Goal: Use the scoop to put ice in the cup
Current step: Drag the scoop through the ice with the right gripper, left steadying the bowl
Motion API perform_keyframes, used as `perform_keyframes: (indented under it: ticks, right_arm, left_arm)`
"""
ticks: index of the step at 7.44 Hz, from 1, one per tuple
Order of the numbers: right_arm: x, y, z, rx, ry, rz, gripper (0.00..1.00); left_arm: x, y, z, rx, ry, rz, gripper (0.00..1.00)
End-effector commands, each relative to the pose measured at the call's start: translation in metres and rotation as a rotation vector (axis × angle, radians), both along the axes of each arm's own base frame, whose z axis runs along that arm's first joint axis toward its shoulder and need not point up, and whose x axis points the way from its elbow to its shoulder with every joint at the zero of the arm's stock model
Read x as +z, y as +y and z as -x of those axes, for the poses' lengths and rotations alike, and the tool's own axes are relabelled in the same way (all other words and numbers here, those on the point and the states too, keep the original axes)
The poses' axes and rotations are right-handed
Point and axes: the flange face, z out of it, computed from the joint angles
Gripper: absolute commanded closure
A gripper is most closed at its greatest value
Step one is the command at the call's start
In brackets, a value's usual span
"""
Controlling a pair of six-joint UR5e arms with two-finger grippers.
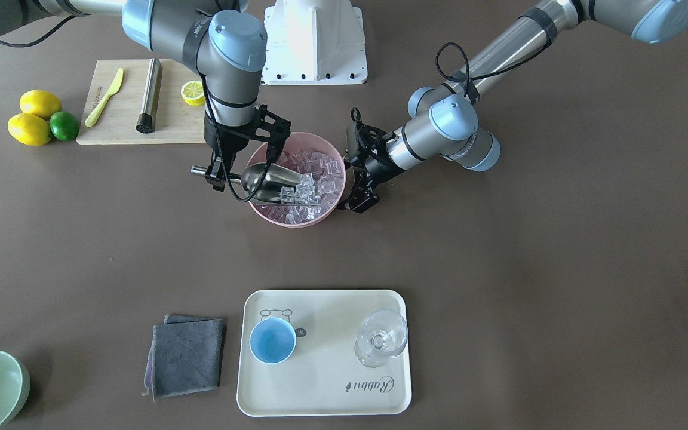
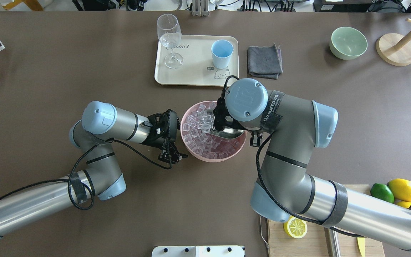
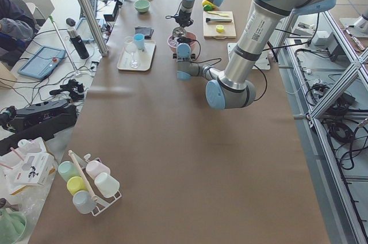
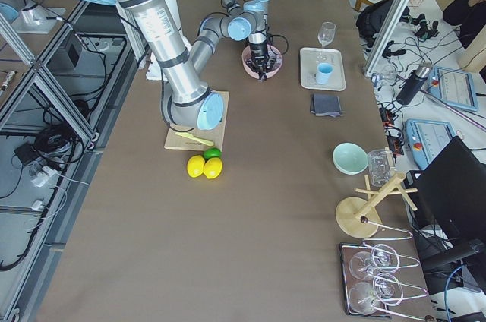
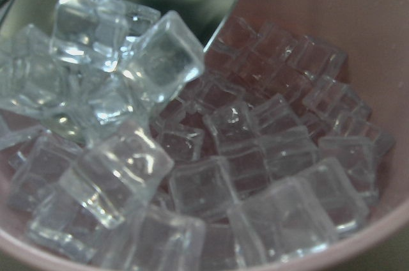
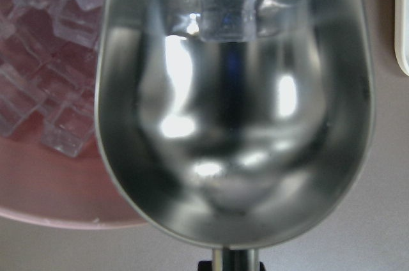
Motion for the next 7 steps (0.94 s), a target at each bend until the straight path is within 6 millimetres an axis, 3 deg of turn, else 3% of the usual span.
perform_keyframes:
  ticks: [1,4,7]
  right_arm:
    - [0.001,0.005,-0.009,0.027,-0.048,-0.007,1.00]
    - [-0.008,0.011,-0.018,0.061,-0.150,-0.018,1.00]
    - [-0.011,0.038,-0.062,0.104,-0.284,-0.027,1.00]
  left_arm:
    - [0.002,0.000,0.000,0.000,-0.002,-0.001,0.02]
    - [0.001,0.000,0.000,0.000,-0.001,-0.001,0.02]
    - [0.002,0.001,0.001,0.000,-0.001,0.000,0.02]
